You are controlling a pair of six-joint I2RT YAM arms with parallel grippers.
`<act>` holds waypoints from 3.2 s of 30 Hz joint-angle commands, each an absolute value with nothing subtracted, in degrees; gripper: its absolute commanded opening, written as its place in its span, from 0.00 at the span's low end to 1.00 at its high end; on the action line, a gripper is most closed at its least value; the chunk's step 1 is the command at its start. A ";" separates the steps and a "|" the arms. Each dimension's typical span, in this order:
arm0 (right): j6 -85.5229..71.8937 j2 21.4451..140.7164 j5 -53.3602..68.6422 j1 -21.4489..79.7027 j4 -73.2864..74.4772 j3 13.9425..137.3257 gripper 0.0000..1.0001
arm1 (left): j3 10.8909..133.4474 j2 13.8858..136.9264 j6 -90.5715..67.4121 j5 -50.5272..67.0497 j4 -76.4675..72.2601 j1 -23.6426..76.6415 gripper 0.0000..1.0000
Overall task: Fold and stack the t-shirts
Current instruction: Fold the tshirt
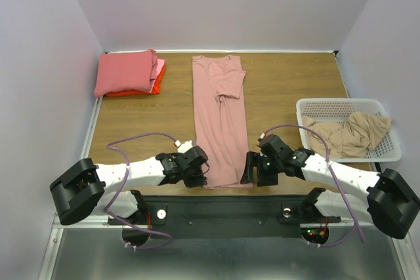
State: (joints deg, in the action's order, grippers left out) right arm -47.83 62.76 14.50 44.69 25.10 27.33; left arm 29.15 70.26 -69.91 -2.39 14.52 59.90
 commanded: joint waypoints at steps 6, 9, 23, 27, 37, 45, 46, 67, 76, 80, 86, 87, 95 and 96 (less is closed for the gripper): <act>-50.01 68.11 8.26 45.79 23.47 27.25 0.51 | 26.10 71.28 -69.70 -1.14 16.88 60.03 0.00; -49.66 68.55 8.00 45.88 23.55 27.25 0.23 | 26.45 71.37 -69.35 -0.97 16.61 60.03 0.00; -45.44 67.85 -6.49 45.79 25.84 39.10 0.00 | 39.01 70.40 -63.39 -7.82 24.97 54.42 0.00; -43.42 70.48 -13.52 45.70 25.75 45.51 0.00 | 43.23 71.98 -58.81 -7.99 22.59 49.84 0.00; -37.19 83.57 -25.49 40.61 21.37 59.76 0.00 | 56.86 82.25 -50.63 -10.81 20.39 38.77 0.00; -33.49 90.96 -17.33 32.97 15.82 66.00 0.00 | 67.67 91.30 -45.27 -11.25 20.92 33.23 0.00; -33.31 92.27 -16.71 32.44 15.30 67.14 0.00 | 68.63 92.01 -44.92 -11.51 20.74 32.87 0.00; -31.82 110.39 -7.82 25.05 12.48 80.24 0.01 | 82.87 109.85 -40.08 -6.33 16.26 24.26 0.00; -30.50 110.66 -4.58 24.08 12.74 81.74 0.55 | 85.35 112.24 -38.23 -5.36 16.52 24.08 0.98; -29.27 107.32 -1.33 24.08 12.83 78.32 0.75 | 79.65 106.46 -39.55 -5.98 15.30 24.08 0.98; -26.82 102.84 7.12 26.01 12.13 72.87 1.00 | 65.35 94.17 -41.65 -5.63 12.67 24.43 0.98; -26.37 102.75 7.12 26.62 12.13 72.77 1.00 | 62.95 92.30 -42.70 -5.54 12.13 24.52 0.98; -23.64 108.01 9.92 30.67 11.69 77.69 1.00 | 43.26 75.17 -45.70 -4.13 8.43 25.58 0.98; -23.56 109.93 10.37 31.28 11.69 79.00 1.00 | 40.81 73.93 -45.79 -4.30 8.61 25.58 0.98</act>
